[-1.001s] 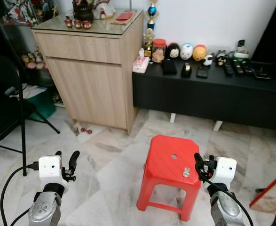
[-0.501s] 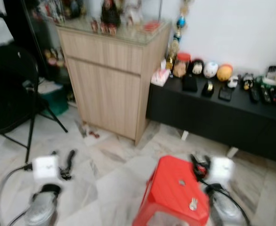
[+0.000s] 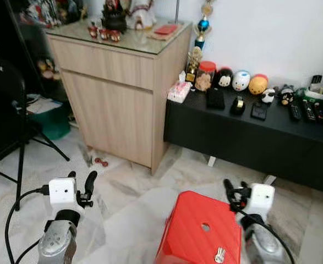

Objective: Hang keys on a hook

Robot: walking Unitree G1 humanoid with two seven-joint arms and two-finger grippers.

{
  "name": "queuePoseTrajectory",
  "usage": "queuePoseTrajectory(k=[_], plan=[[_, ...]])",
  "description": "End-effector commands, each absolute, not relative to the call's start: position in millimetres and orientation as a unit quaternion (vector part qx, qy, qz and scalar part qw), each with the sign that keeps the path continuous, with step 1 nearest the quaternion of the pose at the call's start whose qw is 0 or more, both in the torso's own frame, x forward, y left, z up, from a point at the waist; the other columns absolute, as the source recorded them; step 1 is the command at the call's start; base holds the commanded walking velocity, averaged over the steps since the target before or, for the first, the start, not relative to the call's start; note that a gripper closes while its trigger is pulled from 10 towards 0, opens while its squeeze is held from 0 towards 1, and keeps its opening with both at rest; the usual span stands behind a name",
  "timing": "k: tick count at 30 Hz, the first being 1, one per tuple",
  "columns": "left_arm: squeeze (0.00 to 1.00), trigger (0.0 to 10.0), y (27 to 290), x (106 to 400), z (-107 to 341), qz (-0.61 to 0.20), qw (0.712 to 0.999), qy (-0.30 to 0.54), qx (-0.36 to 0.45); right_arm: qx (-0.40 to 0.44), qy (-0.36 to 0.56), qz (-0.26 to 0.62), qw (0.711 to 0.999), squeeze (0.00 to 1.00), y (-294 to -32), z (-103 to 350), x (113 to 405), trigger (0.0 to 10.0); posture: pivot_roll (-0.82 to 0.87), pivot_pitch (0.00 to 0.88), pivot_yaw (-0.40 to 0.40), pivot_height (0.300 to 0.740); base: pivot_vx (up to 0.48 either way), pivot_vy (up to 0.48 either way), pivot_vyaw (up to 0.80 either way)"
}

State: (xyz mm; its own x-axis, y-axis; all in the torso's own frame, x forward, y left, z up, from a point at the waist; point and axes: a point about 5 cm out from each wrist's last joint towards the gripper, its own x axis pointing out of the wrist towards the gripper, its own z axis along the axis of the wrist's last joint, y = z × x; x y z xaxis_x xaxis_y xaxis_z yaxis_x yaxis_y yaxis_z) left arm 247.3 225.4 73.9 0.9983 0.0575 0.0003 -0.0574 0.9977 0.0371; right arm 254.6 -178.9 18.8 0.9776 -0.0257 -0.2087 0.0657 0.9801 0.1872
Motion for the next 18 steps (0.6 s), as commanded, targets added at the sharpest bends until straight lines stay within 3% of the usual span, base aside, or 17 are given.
queuePoseTrajectory(k=[1,11,18], plan=[[0.00,10.0,223.5,247.1,76.6,0.015,0.999,0.002,0.033,0.108,0.103,-0.057,0.987,0.00,-189.4,18.1,250.4,10.0,0.16,0.000,-0.027,0.740,0.000,0.000,0.00],[0.00,10.0,225.6,242.5,73.7,-0.002,0.999,0.013,0.043,0.120,0.117,-0.108,0.980,0.00,-199.8,7.2,241.0,10.0,0.15,0.000,0.006,0.740,0.000,0.000,0.00],[0.00,10.0,225.5,244.0,74.2,0.007,0.999,0.010,0.038,0.092,0.107,-0.078,0.987,0.00,-197.4,15.0,248.4,10.0,0.14,0.000,-0.001,0.740,0.000,0.000,0.00]])
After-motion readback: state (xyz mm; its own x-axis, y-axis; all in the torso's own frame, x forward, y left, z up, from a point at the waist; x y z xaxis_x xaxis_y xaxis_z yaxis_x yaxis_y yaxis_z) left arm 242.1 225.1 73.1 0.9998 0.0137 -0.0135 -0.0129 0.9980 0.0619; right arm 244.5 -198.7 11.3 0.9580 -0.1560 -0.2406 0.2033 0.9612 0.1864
